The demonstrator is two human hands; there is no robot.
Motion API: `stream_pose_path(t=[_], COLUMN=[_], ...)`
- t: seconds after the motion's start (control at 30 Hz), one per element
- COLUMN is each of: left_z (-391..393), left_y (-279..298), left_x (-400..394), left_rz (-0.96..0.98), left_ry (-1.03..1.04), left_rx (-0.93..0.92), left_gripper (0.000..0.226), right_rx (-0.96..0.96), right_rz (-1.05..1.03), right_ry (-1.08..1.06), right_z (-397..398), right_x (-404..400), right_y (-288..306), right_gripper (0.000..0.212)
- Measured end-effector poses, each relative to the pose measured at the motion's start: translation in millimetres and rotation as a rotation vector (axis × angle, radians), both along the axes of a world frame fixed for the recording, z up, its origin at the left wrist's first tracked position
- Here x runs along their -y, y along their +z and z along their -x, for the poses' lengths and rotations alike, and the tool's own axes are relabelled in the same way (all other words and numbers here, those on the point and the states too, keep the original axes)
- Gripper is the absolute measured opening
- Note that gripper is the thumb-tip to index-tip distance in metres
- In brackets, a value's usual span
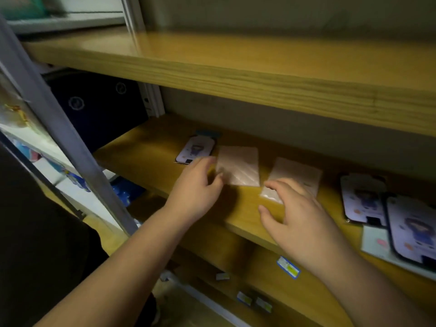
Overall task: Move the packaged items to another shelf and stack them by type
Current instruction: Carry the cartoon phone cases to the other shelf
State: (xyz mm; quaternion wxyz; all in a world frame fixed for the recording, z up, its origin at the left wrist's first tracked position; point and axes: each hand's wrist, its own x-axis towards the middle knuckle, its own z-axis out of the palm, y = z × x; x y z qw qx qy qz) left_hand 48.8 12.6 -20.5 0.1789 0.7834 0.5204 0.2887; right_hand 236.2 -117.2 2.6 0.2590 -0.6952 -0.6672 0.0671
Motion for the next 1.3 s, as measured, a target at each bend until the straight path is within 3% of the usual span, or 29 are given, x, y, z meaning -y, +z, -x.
stream_pose_path(t=[0.1,0.23,0.4,0.57,0.7,0.87,1.0,1.13,1.3], left_z=[4.6,0.3,-0.7,13.8,20.1,20.5,3.6,-30.1,-69.2], left_y=[0.3,-0.6,-7.4,5.5,8.9,3.8,8.1,16.4,21.4], left_x=[-48.5,-87.4,-103.6,-104.9,-100.6,-81.7,-47.8,-3.7,47.3], left_rz=[-0.009,0.195,0.158,0.257,0.315,0.340,0.284,0.584,0.840], left_ry=[0.144,0.361,0.320,0.325,0.320,0.273,0.155,-0.061,-0.257], left_rx=[-0.151,-0.525,-0.513,-0.336,-0.238,0.106,0.237,0.507,0.648], left_gripper=[0.051,0.078,0.087,0.113,0.112,0.092,0.070,0.032,0.021], right_rx=[0.008,0.008,0.010,0.006,0.006,0.013,0.006,0.024,0.085], right_rz=[-0.004,-0.009,-0.020,-0.026,-0.028,-0.007,-0.025,0.003,0.012], right_ry=[-0.014,-0.030,-0.050,-0.077,-0.093,-0.119,-0.213,-0.382,-0.704], right_z=[8.6,16.1,16.6,12.9,9.6,-1.8,-21.1,-50.3,-109.5], right_x=[-5.8,-9.0,-10.1,-7.1,1.1,13.3,27.7,48.6,80.4], right_y=[1.4,2.5,0.4,-4.5,-6.6,-5.5,-4.2,-5.0,-2.8], right_gripper=[0.049,0.050,0.049,0.051,0.048,0.049,0.050,0.049,0.046])
